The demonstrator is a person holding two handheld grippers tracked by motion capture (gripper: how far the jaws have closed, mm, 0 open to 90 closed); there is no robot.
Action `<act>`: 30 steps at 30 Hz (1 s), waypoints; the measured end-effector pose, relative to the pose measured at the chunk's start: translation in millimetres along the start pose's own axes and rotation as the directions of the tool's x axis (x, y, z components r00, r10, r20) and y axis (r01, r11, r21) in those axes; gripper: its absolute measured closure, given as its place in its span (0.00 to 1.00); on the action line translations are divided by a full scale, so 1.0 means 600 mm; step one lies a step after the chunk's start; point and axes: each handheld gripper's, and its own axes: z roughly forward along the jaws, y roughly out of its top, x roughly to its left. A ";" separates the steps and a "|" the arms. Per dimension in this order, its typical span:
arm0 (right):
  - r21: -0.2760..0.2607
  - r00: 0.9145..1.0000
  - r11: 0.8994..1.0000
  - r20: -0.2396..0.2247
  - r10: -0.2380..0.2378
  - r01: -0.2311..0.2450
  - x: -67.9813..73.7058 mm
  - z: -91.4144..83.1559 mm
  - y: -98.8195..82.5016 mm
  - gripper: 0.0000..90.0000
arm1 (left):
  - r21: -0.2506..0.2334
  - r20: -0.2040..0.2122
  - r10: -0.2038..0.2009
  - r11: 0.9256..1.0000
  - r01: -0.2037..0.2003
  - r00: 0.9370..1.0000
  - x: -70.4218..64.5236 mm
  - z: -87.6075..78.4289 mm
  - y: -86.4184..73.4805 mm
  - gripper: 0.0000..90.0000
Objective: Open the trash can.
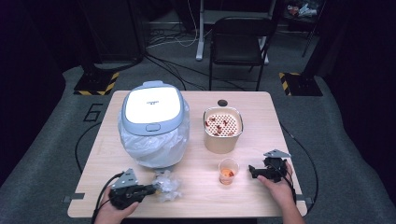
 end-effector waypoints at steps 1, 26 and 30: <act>0.001 1.000 1.000 -0.001 -0.002 0.002 0.000 0.000 0.000 0.00 | 0.007 0.016 0.017 1.000 -0.017 1.000 -0.002 0.011 0.011 0.98; -0.002 1.000 1.000 -0.002 -0.002 0.002 0.000 0.000 0.000 0.00 | -0.008 0.034 0.012 1.000 -0.012 0.999 0.017 0.090 0.052 0.65; -0.001 1.000 1.000 -0.003 -0.003 0.003 -0.001 0.000 0.000 0.00 | 0.008 -0.028 -0.006 1.000 0.006 1.000 0.035 0.067 0.034 0.73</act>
